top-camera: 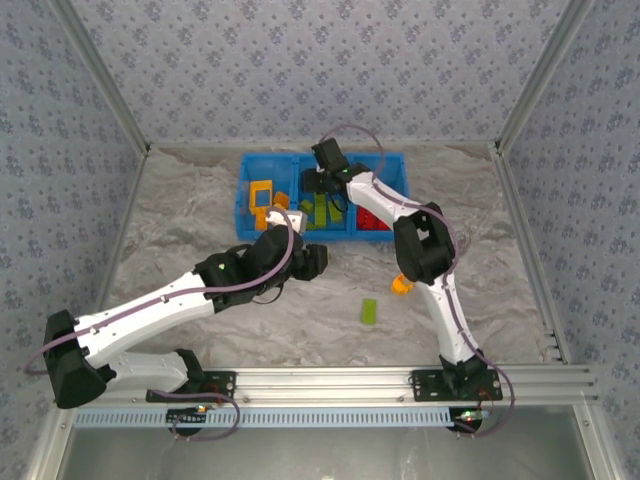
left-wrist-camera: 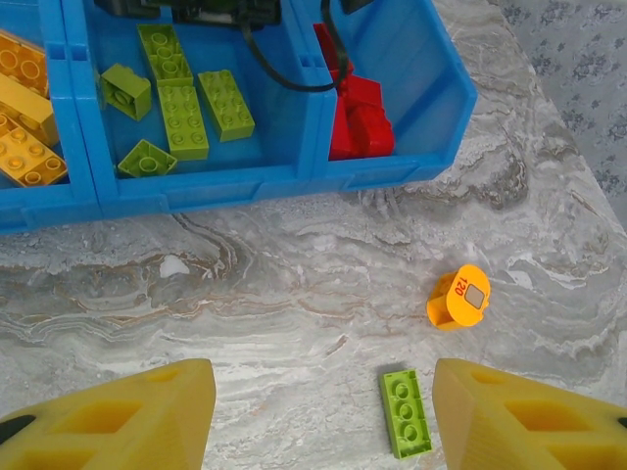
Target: Sort the legos into containers by color
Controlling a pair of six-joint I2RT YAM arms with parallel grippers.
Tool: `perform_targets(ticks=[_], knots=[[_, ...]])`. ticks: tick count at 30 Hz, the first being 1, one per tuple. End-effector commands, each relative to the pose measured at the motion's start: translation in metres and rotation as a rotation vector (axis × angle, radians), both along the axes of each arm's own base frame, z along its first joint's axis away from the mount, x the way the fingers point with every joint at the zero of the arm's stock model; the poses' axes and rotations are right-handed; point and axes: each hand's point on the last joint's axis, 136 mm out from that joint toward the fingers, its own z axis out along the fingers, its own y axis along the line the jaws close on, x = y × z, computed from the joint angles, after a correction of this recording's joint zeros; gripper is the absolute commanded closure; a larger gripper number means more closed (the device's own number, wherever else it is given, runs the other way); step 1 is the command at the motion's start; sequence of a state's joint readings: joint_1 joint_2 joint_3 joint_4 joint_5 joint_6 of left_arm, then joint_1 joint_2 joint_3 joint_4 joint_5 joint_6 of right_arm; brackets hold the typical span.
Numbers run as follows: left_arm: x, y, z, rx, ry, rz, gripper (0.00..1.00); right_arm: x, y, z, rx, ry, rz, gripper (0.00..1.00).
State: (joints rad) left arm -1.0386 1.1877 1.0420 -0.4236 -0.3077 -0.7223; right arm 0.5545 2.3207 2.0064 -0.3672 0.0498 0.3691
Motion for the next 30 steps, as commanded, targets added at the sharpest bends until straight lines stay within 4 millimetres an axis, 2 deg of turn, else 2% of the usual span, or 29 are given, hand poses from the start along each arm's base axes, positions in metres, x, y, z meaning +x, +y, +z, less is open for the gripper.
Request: perform_targets(ticks=[1, 3, 5, 7, 10, 11, 14, 18, 22, 25, 30], knots=[[0.002, -0.006, 0.014, -0.019, -0.009, -0.018, 0.39, -0.014, -0.012, 0.108, 0.032, -0.184, -0.015, 0.43], [0.001, -0.014, 0.010, -0.012, 0.012, -0.042, 0.38, -0.034, -0.030, 0.134, 0.024, -0.220, -0.047, 0.43], [0.000, -0.025, 0.004, -0.003, 0.033, -0.085, 0.38, -0.060, -0.061, 0.150, 0.003, -0.221, -0.121, 0.43], [-0.001, -0.040, -0.002, -0.002, 0.046, -0.142, 0.38, -0.095, -0.092, 0.150, -0.020, -0.192, -0.178, 0.44], [0.000, -0.065, -0.016, 0.002, 0.077, -0.249, 0.39, -0.161, -0.144, 0.141, -0.047, -0.122, -0.258, 0.45], [0.000, -0.073, -0.021, 0.001, 0.089, -0.283, 0.39, -0.179, -0.156, 0.139, -0.056, -0.103, -0.268, 0.45], [-0.002, -0.102, -0.038, 0.017, 0.120, -0.395, 0.39, -0.240, -0.189, 0.147, -0.024, -0.090, -0.280, 0.43], [-0.002, -0.136, -0.065, 0.101, 0.140, -0.490, 0.39, -0.303, -0.203, 0.170, 0.123, -0.130, -0.172, 0.37], [-0.001, -0.165, -0.099, 0.224, 0.155, -0.529, 0.38, -0.353, -0.197, 0.187, 0.246, -0.152, 0.007, 0.30], [-0.002, -0.186, -0.118, 0.281, 0.147, -0.553, 0.38, -0.377, -0.200, 0.188, 0.289, -0.154, 0.066, 0.29], [0.004, -0.209, -0.144, 0.374, 0.122, -0.537, 0.37, -0.394, -0.212, 0.202, 0.325, -0.161, 0.050, 0.26]])
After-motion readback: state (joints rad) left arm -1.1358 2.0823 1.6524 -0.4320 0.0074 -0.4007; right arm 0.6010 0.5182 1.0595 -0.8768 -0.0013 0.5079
